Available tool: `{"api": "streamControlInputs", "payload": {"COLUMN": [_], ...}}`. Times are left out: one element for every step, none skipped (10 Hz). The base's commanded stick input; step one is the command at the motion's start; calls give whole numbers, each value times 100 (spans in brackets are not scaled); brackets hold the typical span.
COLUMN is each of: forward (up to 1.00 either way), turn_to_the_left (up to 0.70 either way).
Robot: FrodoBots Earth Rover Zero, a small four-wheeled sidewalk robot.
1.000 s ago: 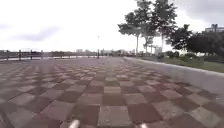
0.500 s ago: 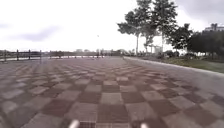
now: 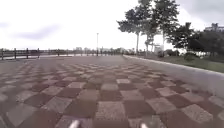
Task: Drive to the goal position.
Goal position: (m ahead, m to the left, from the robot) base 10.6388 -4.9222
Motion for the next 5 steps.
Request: {"api": "streamControlInputs", "payload": {"forward": [70, 70, 70, 70, 70], "turn_to_the_left": [2, 2, 2, 2, 2]}}
